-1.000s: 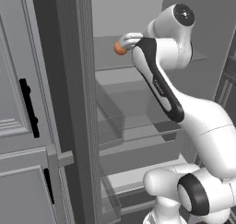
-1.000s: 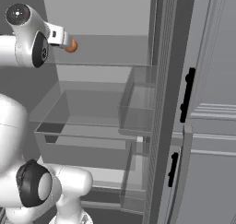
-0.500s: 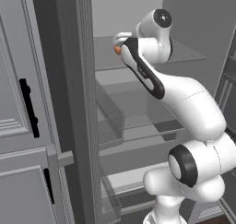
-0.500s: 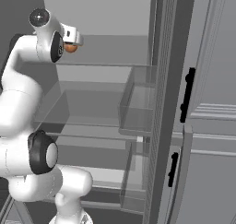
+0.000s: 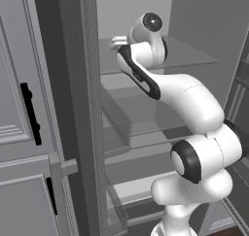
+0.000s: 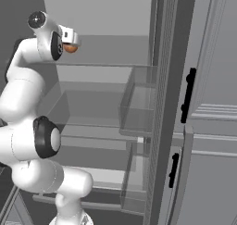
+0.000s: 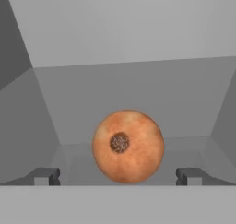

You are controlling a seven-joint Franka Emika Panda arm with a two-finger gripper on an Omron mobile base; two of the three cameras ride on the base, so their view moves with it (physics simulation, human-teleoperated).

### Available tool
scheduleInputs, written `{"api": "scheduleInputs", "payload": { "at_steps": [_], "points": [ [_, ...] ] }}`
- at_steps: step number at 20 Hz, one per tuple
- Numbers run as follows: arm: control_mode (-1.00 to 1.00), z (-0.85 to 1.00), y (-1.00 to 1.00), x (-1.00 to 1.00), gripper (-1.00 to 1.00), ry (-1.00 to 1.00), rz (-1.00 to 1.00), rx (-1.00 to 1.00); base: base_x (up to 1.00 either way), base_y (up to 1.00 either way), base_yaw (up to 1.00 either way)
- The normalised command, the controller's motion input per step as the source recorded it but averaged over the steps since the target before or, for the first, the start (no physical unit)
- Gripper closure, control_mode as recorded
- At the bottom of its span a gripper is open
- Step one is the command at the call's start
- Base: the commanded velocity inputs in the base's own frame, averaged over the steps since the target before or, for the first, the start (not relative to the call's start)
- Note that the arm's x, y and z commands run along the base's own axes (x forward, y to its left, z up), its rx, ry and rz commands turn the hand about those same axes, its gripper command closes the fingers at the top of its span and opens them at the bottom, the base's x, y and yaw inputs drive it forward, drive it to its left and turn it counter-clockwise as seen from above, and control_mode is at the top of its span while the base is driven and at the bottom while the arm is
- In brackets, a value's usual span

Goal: Place one onion and one steak in each tupperware on the nearby counter, to pack two identical lunches.

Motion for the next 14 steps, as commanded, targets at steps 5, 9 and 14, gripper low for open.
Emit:
{"api": "scheduleInputs", "payload": {
  "at_steps": [5, 9, 14],
  "points": [
    [-1.0, -0.11, 0.0, 0.1, -1.0, 0.0, 0.0, -0.01, 0.0, 0.0, 0.0],
    [-1.0, -0.15, 0.0, 0.07, -1.0, 0.0, 0.0, -0.04, 0.0, 0.0, 0.0],
    [-1.0, -0.2, 0.0, 0.01, -1.0, 0.0, 0.0, -0.07, 0.0, 0.0, 0.0]
  ]
}}
